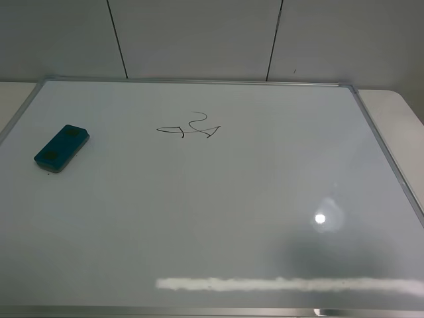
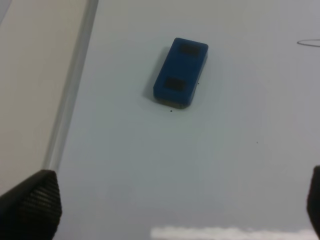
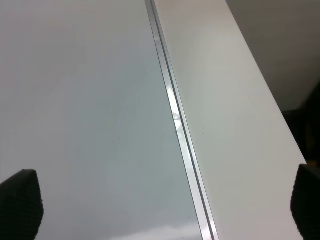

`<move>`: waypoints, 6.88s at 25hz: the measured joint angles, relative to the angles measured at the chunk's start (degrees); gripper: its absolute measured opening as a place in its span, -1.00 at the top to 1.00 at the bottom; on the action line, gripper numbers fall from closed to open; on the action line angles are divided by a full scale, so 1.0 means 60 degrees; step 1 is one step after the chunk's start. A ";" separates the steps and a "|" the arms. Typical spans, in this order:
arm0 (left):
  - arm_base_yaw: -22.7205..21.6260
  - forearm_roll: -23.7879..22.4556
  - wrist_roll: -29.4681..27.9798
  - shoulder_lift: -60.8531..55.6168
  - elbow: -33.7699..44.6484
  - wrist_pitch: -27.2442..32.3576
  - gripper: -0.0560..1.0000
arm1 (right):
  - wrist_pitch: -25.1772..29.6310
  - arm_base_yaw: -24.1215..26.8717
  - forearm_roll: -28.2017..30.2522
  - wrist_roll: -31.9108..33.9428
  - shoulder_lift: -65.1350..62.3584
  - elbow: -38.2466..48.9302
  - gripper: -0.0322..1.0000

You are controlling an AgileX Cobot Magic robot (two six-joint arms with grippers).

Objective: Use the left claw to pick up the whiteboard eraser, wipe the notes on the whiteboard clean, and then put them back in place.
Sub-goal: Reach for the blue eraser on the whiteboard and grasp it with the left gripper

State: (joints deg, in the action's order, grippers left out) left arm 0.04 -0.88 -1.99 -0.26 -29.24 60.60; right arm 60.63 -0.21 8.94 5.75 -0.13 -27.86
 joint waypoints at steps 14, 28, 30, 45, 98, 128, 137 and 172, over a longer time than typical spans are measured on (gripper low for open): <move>0.0000 0.0000 0.0000 0.0000 0.0000 0.0000 -0.99 | 0.0000 0.0000 0.0000 0.0000 0.0000 0.0000 -0.98; 0.0000 0.0000 -0.0284 0.0411 -0.0021 0.0009 -0.99 | 0.0000 0.0000 0.0000 0.0000 0.0000 0.0000 -0.98; 0.0000 0.0000 -0.0344 0.0995 -0.0160 0.0030 -0.99 | 0.0000 0.0000 0.0000 0.0000 0.0000 0.0000 -0.98; 0.0990 -0.0493 0.0332 0.7950 -0.2925 -0.0116 -0.99 | 0.0000 0.0000 0.0000 0.0000 0.0000 0.0000 -0.98; -0.1455 0.1475 0.5048 1.6379 -0.5869 -0.3310 -0.99 | 0.0000 0.0000 0.0000 0.0000 0.0000 0.0000 -0.98; -0.0658 0.0858 0.3678 1.8210 -0.6050 -0.3851 -0.99 | 0.0000 0.0000 0.0000 0.0000 0.0000 0.0000 -0.98; -0.0658 0.0434 0.3458 1.8262 -0.6050 -0.4050 -0.99 | 0.0000 0.0000 0.0000 0.0000 0.0000 0.0000 -0.98; -0.0658 0.0271 0.3384 1.8487 -0.6050 -0.3915 -0.16 | 0.0000 0.0000 0.0000 0.0000 0.0000 0.0000 -0.98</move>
State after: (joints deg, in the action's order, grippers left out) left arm -3.91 0.74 18.31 110.66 -65.54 37.11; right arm 60.63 -0.21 8.94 5.75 -0.13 -27.86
